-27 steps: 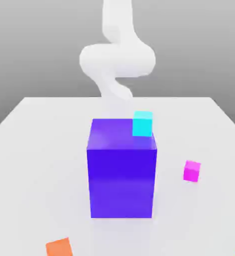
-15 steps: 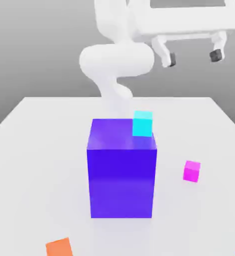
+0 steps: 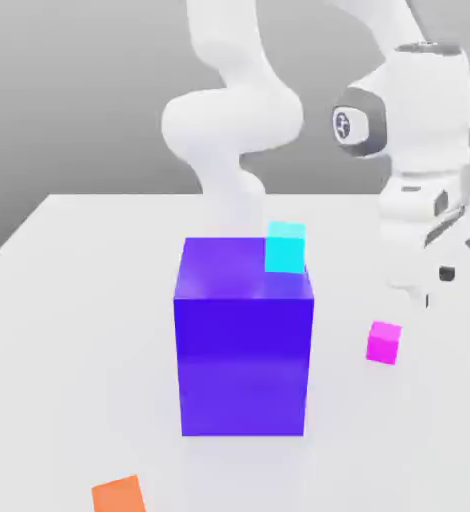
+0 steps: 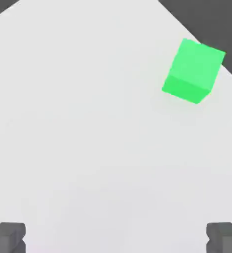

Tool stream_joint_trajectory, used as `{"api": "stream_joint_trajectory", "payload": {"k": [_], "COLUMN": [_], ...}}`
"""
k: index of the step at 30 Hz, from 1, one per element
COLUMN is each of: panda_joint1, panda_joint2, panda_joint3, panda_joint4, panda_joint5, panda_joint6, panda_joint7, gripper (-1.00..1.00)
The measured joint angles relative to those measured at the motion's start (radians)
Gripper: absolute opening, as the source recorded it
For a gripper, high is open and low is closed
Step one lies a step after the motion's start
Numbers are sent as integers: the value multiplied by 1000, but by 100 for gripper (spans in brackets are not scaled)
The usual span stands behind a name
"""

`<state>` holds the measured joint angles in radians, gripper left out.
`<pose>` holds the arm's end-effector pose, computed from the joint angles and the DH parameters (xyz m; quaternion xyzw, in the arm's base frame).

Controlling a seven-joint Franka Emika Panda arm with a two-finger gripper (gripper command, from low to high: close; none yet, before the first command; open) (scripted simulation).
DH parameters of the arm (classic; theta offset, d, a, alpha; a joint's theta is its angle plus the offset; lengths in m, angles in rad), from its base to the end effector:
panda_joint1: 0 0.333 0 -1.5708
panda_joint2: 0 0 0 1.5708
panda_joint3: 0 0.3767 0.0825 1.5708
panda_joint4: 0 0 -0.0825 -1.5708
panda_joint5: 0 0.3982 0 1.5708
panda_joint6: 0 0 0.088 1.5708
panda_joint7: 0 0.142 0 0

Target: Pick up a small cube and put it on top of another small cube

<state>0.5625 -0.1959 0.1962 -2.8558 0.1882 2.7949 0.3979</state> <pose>0.2760 0.2477 0.2737 -0.9932 -0.0931 -0.0459 0.0523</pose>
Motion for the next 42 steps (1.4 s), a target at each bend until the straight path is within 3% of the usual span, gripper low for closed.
{"api": "stream_joint_trajectory", "payload": {"k": [6,10,16,20,23,24,31,35,42], "panda_joint1": [55,42,101,202,268,283,284,219,149], "panda_joint2": [114,188,303,378,434,448,449,386,254], "panda_joint3": [78,80,-27,-139,-200,-213,-215,-153,-43], "panda_joint4": [-108,-103,-77,-65,-61,-61,-60,-64,-87], "panda_joint5": [-82,-160,-322,-375,-378,-377,-381,-368,-223], "panda_joint6": [104,162,252,315,363,375,376,323,214], "panda_joint7": [8,48,156,199,209,211,215,195,87], "gripper": [0,0,0,0,0,-100,-100,-100,-100]}}
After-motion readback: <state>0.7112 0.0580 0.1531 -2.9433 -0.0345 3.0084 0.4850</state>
